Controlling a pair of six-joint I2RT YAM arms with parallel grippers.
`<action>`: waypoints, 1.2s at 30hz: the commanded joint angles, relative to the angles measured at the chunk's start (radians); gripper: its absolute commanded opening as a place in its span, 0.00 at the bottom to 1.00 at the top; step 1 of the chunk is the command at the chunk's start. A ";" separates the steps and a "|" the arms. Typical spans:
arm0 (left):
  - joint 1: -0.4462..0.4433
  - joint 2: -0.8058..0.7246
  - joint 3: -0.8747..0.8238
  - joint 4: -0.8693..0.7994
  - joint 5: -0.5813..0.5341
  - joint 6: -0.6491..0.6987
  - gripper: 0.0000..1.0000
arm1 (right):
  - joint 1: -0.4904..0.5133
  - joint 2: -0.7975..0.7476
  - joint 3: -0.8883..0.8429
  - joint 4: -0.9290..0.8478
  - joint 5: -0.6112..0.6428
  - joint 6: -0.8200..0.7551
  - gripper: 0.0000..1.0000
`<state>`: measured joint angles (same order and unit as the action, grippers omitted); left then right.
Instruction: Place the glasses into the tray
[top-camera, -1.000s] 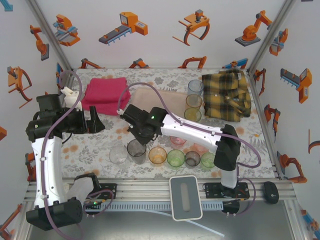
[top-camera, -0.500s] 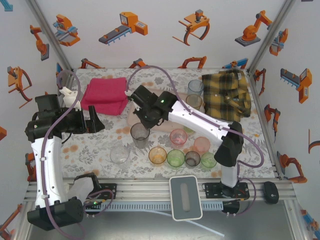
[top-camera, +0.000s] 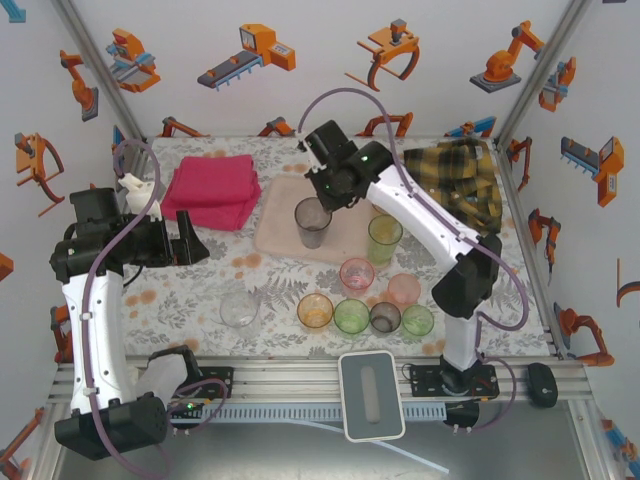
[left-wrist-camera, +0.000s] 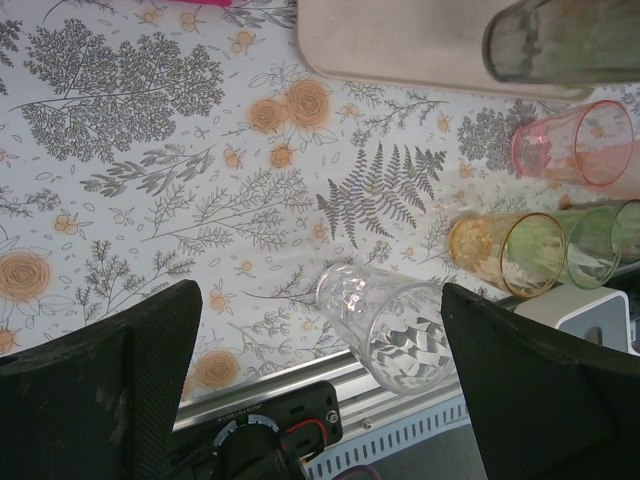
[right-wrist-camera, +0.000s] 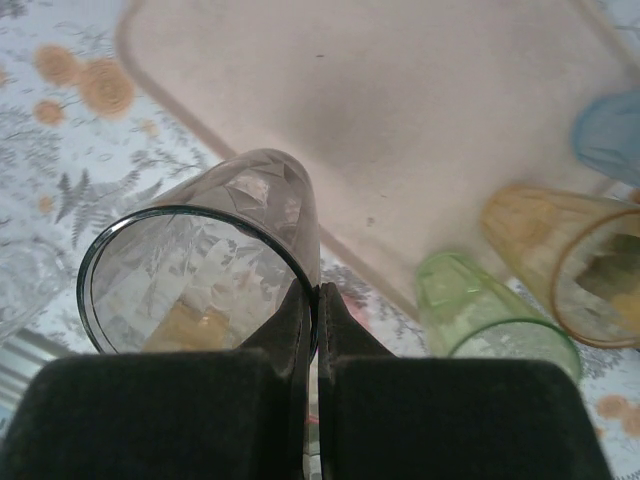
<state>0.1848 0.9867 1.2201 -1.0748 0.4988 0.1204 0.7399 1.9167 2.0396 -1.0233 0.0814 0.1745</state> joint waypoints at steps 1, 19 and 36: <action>0.007 0.000 0.018 -0.012 0.023 -0.005 0.97 | -0.042 -0.013 -0.001 -0.007 0.047 -0.040 0.01; 0.008 -0.008 0.000 -0.008 0.016 -0.004 0.97 | -0.155 -0.077 -0.248 0.171 0.062 -0.002 0.01; 0.012 -0.013 -0.008 -0.008 0.024 -0.004 0.97 | -0.160 -0.124 -0.321 0.190 0.015 0.031 0.01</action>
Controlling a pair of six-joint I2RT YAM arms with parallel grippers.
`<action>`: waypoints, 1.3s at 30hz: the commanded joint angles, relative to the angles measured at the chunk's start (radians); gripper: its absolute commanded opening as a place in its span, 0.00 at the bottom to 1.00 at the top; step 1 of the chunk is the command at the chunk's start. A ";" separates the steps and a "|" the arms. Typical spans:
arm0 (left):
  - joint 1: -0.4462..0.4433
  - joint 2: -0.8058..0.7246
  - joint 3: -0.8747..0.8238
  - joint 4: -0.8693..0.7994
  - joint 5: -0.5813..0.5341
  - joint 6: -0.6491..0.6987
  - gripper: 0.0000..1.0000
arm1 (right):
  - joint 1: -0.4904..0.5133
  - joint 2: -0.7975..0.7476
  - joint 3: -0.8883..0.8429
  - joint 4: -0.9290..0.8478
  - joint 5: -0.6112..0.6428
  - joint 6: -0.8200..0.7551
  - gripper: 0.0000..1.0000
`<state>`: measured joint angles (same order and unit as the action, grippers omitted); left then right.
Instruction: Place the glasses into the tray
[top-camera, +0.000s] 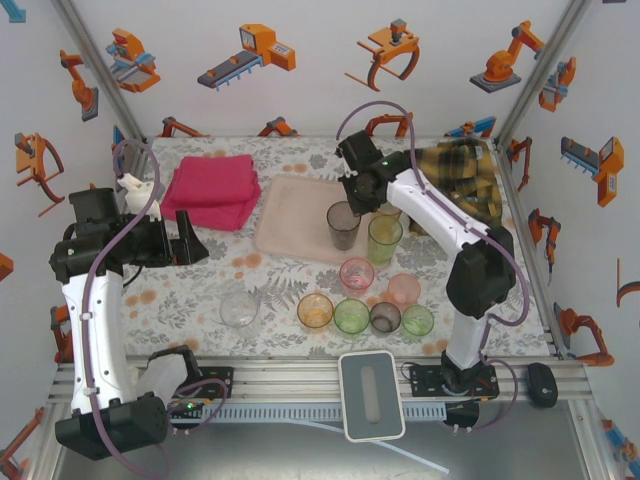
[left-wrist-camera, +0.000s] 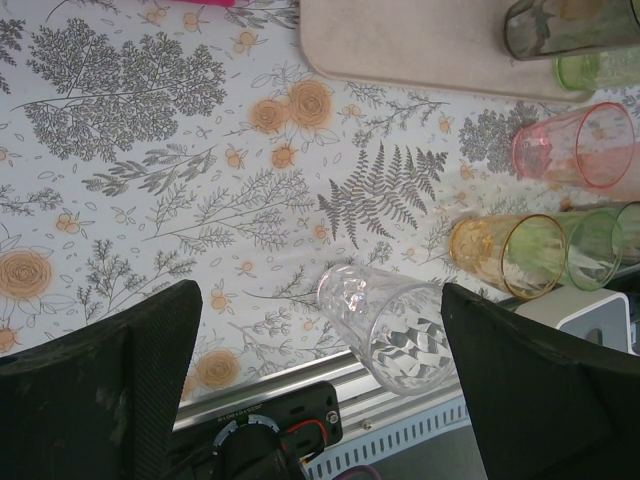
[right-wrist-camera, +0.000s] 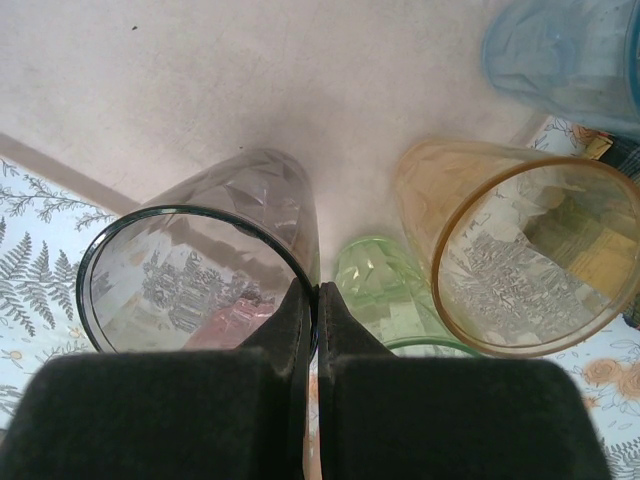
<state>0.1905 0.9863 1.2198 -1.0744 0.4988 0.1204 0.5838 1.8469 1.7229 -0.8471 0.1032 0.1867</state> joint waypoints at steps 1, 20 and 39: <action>0.006 -0.013 -0.008 -0.008 0.024 -0.004 0.97 | -0.004 -0.058 -0.007 0.009 -0.007 0.017 0.02; 0.007 -0.014 -0.014 -0.006 0.027 -0.004 0.97 | -0.004 -0.078 -0.057 0.005 -0.033 0.025 0.02; 0.010 -0.020 -0.019 -0.003 0.033 -0.007 0.97 | -0.003 -0.083 -0.093 0.011 -0.054 0.031 0.05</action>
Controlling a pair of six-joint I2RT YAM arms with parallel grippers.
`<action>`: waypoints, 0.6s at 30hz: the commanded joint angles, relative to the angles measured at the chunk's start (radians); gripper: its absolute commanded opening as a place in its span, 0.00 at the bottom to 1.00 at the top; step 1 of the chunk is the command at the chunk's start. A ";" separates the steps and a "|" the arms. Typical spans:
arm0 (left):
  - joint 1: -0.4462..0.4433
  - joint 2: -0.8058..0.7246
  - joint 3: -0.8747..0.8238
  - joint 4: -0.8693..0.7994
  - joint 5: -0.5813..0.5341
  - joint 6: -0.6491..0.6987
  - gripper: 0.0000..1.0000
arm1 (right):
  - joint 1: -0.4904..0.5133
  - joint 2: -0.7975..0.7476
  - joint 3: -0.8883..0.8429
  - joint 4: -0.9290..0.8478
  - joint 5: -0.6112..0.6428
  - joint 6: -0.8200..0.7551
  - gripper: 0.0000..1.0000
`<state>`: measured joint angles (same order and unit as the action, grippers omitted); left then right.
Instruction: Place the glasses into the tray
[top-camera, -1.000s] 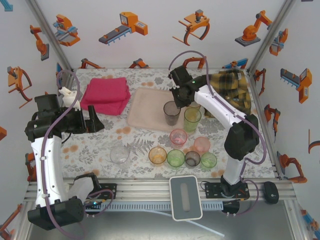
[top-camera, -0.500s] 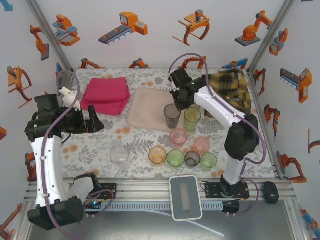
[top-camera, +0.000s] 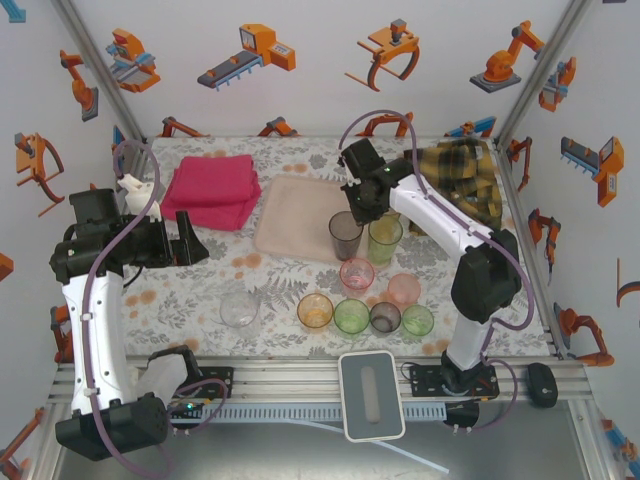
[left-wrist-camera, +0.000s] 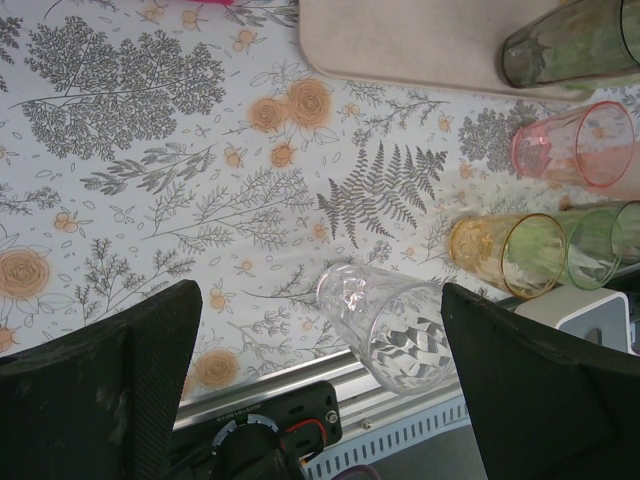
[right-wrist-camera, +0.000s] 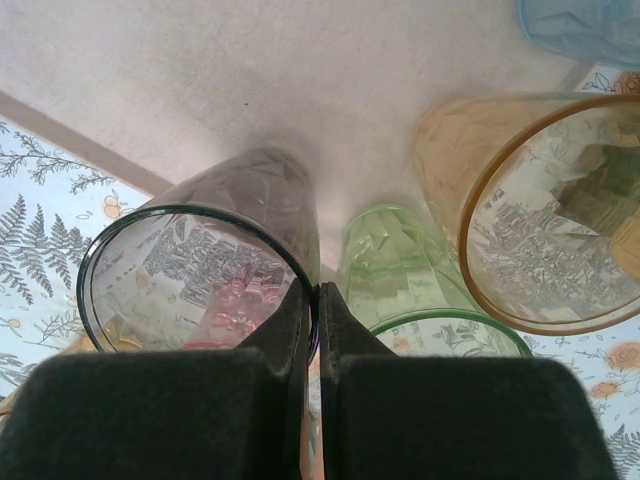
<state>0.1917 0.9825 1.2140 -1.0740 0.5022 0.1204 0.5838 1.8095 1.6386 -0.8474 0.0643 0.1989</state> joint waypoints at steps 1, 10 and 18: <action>0.009 -0.016 -0.013 -0.003 0.030 -0.008 0.97 | -0.002 -0.043 -0.011 0.013 -0.016 0.020 0.05; 0.012 -0.022 -0.013 -0.004 0.035 -0.011 0.97 | -0.003 -0.041 -0.011 0.008 -0.012 0.018 0.13; 0.012 -0.021 -0.010 -0.004 0.039 -0.012 0.97 | -0.002 -0.043 -0.011 0.004 -0.012 0.014 0.26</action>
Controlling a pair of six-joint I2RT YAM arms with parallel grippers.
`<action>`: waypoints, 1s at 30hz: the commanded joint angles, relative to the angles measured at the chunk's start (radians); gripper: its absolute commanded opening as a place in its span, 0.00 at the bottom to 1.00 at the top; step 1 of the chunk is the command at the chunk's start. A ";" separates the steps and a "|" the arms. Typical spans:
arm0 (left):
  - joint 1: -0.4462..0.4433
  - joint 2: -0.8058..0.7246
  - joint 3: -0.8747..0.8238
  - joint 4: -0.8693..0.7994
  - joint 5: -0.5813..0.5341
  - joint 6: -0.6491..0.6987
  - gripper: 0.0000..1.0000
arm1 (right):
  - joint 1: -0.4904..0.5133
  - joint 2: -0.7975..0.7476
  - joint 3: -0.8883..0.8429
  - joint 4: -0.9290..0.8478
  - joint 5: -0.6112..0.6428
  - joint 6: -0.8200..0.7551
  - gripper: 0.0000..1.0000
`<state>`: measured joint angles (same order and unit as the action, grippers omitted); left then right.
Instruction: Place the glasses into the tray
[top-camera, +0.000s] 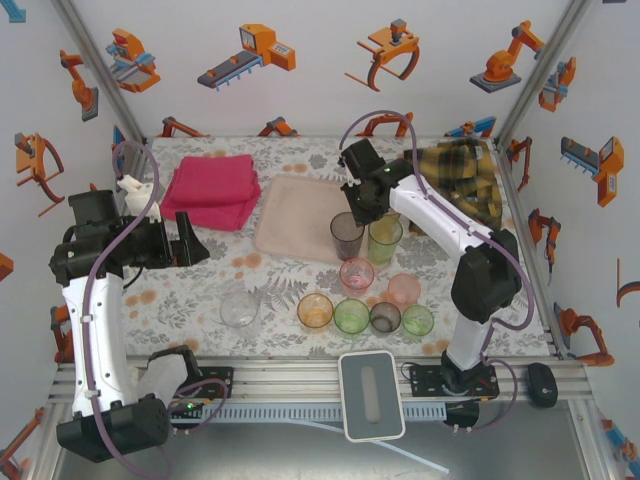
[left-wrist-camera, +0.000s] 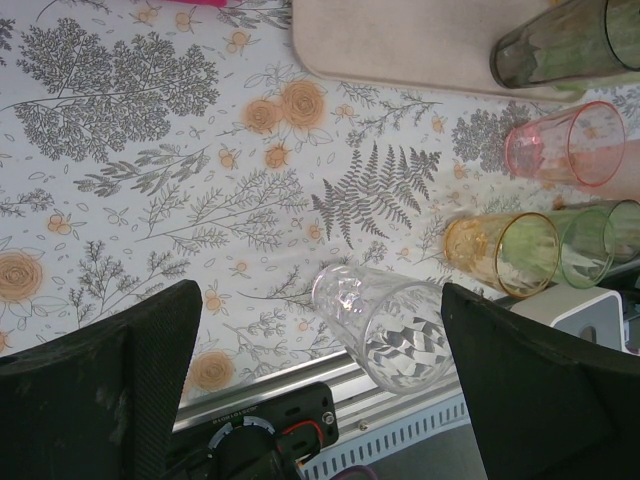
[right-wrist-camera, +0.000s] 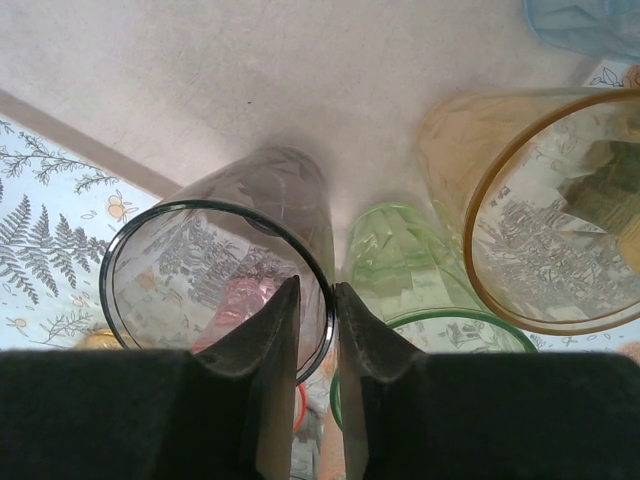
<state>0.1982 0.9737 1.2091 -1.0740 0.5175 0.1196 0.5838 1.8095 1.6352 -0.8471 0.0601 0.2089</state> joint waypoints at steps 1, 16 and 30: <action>0.007 -0.013 -0.005 -0.004 0.024 -0.012 0.97 | -0.002 -0.042 -0.007 0.002 -0.006 0.004 0.27; 0.009 -0.009 0.007 -0.004 0.025 -0.013 0.97 | -0.003 0.001 0.183 -0.073 0.037 -0.052 0.38; 0.014 -0.003 0.018 0.002 -0.049 -0.019 0.97 | 0.111 -0.031 0.327 -0.151 -0.013 -0.036 0.37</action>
<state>0.2039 0.9737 1.2091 -1.0733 0.4999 0.1169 0.6304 1.8172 1.9167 -0.9447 0.0685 0.1711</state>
